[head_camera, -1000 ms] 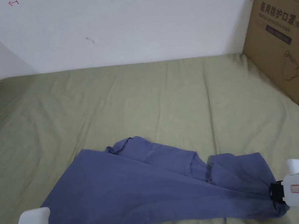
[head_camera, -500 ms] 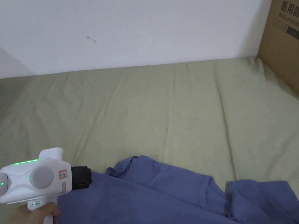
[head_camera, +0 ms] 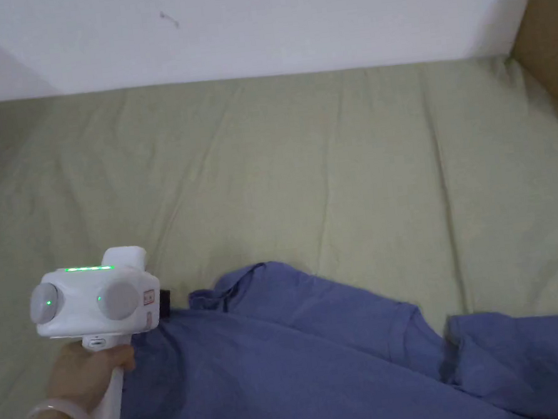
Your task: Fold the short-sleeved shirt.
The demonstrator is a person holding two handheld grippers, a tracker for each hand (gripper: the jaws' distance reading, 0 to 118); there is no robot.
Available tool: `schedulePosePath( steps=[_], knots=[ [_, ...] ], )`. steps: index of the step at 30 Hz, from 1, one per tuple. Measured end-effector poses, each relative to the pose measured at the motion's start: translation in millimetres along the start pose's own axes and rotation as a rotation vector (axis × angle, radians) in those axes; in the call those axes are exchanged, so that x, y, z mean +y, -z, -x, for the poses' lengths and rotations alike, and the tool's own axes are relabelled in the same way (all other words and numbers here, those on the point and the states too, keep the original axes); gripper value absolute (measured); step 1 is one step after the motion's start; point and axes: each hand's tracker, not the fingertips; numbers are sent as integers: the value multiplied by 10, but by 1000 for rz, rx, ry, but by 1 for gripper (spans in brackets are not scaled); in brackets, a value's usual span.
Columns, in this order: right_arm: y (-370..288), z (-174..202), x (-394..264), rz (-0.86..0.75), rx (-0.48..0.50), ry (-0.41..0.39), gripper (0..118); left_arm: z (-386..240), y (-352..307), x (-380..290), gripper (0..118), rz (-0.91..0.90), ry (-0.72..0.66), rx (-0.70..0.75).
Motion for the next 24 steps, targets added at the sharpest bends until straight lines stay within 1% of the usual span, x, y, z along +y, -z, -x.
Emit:
schedulePosePath(
  steps=[2, 3, 6, 10, 11, 13, 16, 17, 19, 23, 24],
  knots=[
    [-39, 30, 16, -5, 22, 27, 2, 28, -81, 6, 5, 12, -36, -36],
    [-59, 45, 22, -9, 22, 26, 2, 76, -102, 14, 5, 11, -37, -33],
    [-138, 56, 78, -29, 10, -10, 2, 94, -380, 34, 4, -18, -22, -39],
    [-372, 43, 233, -92, 44, 22, 2, 197, -933, 136, 4, -92, -5, -34],
    [-445, 66, 280, -114, 50, 17, 2, 242, -1062, 169, 4, -120, 0, -25],
    [-600, 127, 427, -170, 43, -30, 2, 298, -1428, 245, 4, -184, 12, 15],
    [-854, 265, 668, -246, 59, -54, 2, 398, -1962, 371, 4, -278, 0, 45],
    [-1011, 392, 728, -268, 79, -57, 2, 425, -2122, 413, 4, -309, -7, 49],
    [-1181, 522, 934, -316, 94, -56, 2, 462, -2446, 510, 4, -366, -20, 79],
    [-1461, 807, 1414, -399, 109, -126, 2, 503, -2954, 695, 4, -456, -16, 139],
    [-1541, 877, 1549, -414, 108, -122, 2, 520, -3087, 758, 4, -474, -28, 141]
  ],
)
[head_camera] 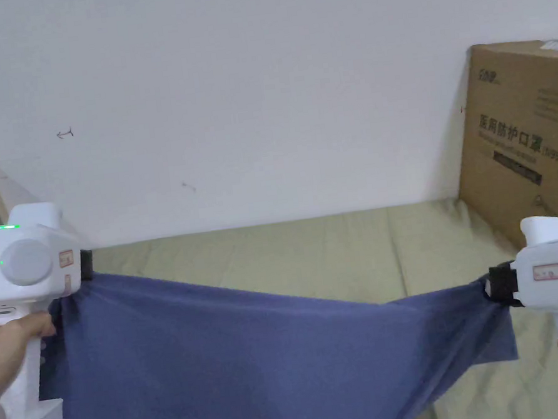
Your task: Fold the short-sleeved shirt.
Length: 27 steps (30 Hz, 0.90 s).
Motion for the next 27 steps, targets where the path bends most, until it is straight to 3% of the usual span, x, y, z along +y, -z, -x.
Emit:
schedulePosePath(
  steps=[7, 15, 19, 21, 27],
  knots=[
    [28, 294, 1204, -118, 0, -38, 2, 62, -259, 777, 4, -120, 9, 71],
    [-16, 752, 2519, -252, -52, -44, 2, 36, 105, 1524, 4, -208, -67, 169],
    [-74, 982, 3044, -320, -98, -80, 2, -93, 223, 1947, 4, -294, 16, 257],
    [-53, 991, 3310, -368, -96, -48, 2, -118, 194, 2144, 4, -339, -6, 252],
    [-387, 995, 3719, -490, -123, -94, 2, -131, 113, 2604, 4, -470, -48, 244]
  ],
)
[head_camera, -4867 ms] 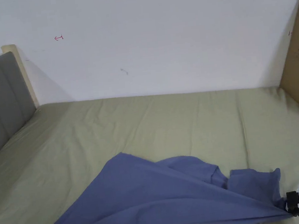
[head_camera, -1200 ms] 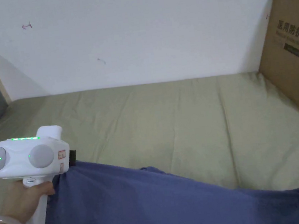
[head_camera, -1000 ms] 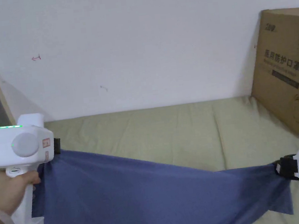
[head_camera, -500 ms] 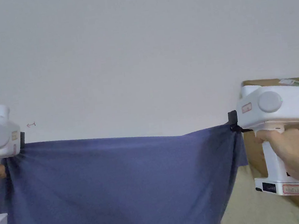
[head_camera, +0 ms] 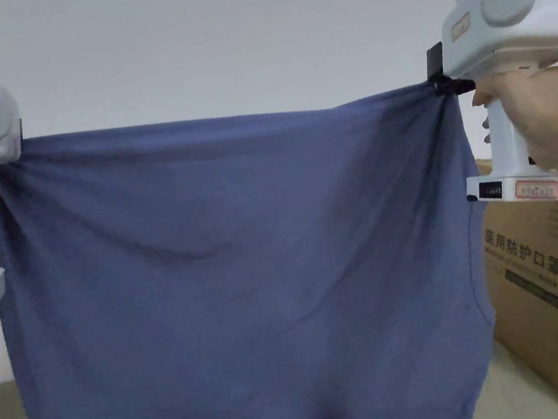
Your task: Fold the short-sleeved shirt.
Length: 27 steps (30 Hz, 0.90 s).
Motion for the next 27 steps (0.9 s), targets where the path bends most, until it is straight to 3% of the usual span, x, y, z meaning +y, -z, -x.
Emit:
schedulePosePath(
  steps=[4, 8, 19, 24, 27],
  knots=[
    [-84, -98, -79, -23, -19, -16, 2, -127, 0, -160, 4, -69, 1, 30],
    [64, -154, -530, 47, -25, -13, 2, -325, 302, -708, 4, 22, 73, -1],
    [1244, -323, -3098, 520, -34, -68, 2, -1003, 930, -3498, 4, 502, 194, -62],
    [1363, -423, -4176, 703, -34, -89, 2, -1103, 725, -4297, 4, 635, 229, -81],
    [1190, -485, -4578, 748, -29, -42, 2, -1026, 570, -4581, 4, 664, 245, -94]
  ],
)
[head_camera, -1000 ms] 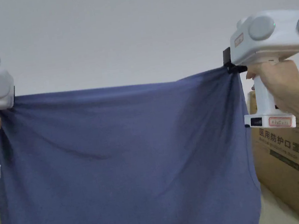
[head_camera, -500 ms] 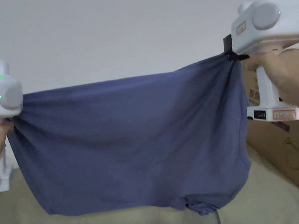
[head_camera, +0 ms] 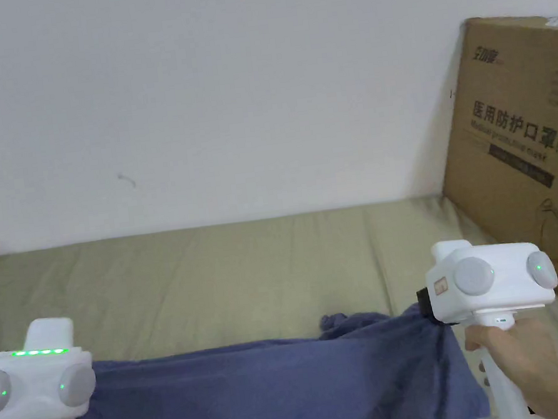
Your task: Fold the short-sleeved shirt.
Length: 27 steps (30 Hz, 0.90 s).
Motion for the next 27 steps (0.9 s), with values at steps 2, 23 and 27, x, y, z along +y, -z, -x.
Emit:
schedulePosePath(
  steps=[2, 23, 27],
  knots=[
    [16, -26, -218, 17, 0, 6, 2, 56, -11, -164, 4, 22, -6, -5],
    [-2110, -584, -3303, 78, 94, 13, 2, 923, -2814, -2770, 4, 29, 40, -94],
    [-2420, -647, -3853, 82, 74, 12, 2, 1053, -3117, -3248, 4, 46, 14, -129]
  ],
)
